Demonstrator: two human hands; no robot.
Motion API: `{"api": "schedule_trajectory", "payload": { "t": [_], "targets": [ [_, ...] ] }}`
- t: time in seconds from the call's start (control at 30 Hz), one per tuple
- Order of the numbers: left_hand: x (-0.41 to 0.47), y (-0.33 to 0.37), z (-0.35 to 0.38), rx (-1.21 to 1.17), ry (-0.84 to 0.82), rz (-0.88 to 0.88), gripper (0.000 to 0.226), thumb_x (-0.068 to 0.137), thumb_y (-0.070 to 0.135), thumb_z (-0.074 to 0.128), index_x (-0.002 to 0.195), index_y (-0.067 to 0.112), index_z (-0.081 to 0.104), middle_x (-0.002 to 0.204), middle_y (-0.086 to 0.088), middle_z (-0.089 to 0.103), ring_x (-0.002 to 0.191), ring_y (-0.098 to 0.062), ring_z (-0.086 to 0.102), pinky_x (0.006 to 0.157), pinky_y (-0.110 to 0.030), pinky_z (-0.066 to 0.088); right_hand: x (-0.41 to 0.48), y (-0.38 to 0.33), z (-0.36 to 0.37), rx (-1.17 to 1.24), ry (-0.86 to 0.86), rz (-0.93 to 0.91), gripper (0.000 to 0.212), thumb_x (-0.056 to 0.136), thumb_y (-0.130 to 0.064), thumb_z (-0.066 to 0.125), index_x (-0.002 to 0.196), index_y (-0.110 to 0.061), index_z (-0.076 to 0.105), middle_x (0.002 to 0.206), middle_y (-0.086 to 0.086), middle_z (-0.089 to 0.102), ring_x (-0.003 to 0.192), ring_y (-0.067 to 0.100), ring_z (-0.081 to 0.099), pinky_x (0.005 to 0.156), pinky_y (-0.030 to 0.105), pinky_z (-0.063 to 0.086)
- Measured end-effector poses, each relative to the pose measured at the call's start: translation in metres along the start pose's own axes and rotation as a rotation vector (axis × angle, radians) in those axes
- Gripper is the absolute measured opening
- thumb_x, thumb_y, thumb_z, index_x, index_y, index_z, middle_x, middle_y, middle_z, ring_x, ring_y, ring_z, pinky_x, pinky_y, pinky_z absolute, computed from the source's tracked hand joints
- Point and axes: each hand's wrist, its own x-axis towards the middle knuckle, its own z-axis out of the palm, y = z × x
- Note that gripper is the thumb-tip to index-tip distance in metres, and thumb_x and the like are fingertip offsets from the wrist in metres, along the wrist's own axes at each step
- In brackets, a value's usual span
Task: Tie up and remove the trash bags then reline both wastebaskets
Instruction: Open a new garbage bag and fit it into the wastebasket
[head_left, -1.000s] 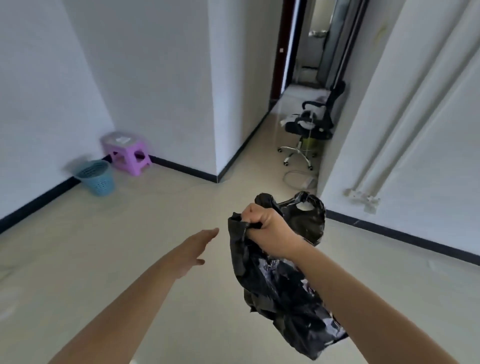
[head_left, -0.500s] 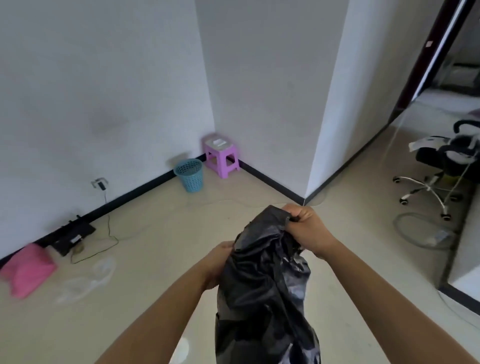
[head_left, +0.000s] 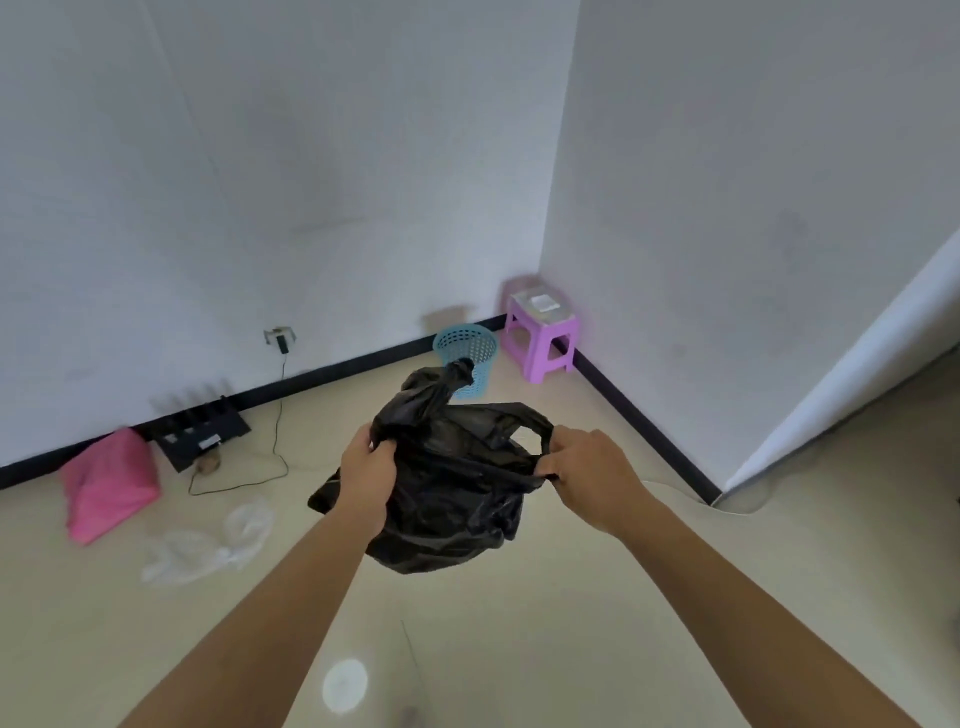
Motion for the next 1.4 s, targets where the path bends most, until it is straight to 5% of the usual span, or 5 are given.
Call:
{"api": "schedule_trajectory", "payload": {
  "t": [0.23, 0.43, 0.63, 1.27, 1.4],
  "targets": [
    [0.146, 0.07, 0.011, -0.214, -0.054, -0.151, 0.04, 0.095, -0.008, 0.034, 0.117, 0.012, 0.061, 0.111, -0.013, 0.067, 0.102, -0.032, 0.064, 0.096, -0.046, 0.052, 0.144, 0.012, -0.018, 0.201, -0.54, 0.427, 0.087, 0.078, -0.092, 0.015, 0.077, -0.021, 0.066, 0.077, -0.005, 0.064, 0.076, 0.017, 0.062, 0.072, 0.032, 0.048],
    [0.247, 0.102, 0.068, -0.356, -0.064, -0.266, 0.039, 0.102, 0.004, 0.035, 0.114, 0.017, 0.07, 0.113, -0.014, 0.071, 0.104, -0.034, 0.067, 0.095, -0.048, 0.053, 0.246, 0.061, 0.039, 0.002, 0.14, 0.471, 0.053, 0.085, -0.069, 0.054, 0.101, -0.018, 0.054, 0.101, 0.003, 0.054, 0.092, 0.025, 0.058, 0.079, 0.037, 0.05],
    [0.361, 0.15, 0.135, -0.516, -0.094, -0.318, 0.032, 0.103, 0.008, 0.038, 0.123, 0.001, 0.062, 0.119, -0.016, 0.068, 0.106, -0.031, 0.065, 0.09, -0.043, 0.053, 0.361, 0.173, 0.115, 0.43, -0.434, 0.586, 0.035, 0.089, -0.048, 0.056, 0.102, -0.015, 0.056, 0.103, 0.009, 0.061, 0.101, 0.031, 0.061, 0.085, 0.041, 0.05],
    [0.713, 0.313, 0.21, 0.251, 0.616, 0.093, 0.035, 0.096, 0.017, 0.043, 0.129, 0.013, 0.054, 0.146, -0.013, 0.037, 0.132, -0.031, 0.039, 0.106, -0.052, 0.035, 0.697, 0.34, 0.165, 0.45, -0.184, 0.72, 0.023, 0.077, -0.007, 0.069, 0.098, -0.012, 0.06, 0.088, 0.005, 0.065, 0.076, 0.019, 0.063, 0.064, 0.028, 0.054],
    [0.786, 0.337, 0.222, 0.497, 0.258, 0.573, 0.046, 0.096, 0.045, 0.043, 0.132, 0.016, 0.048, 0.152, -0.011, 0.032, 0.142, -0.028, 0.027, 0.115, -0.058, 0.021, 0.761, 0.346, 0.182, 0.502, -0.278, 0.682, 0.025, 0.081, -0.007, 0.061, 0.104, -0.015, 0.057, 0.093, 0.004, 0.062, 0.089, 0.025, 0.062, 0.075, 0.036, 0.054]
  ]
}}
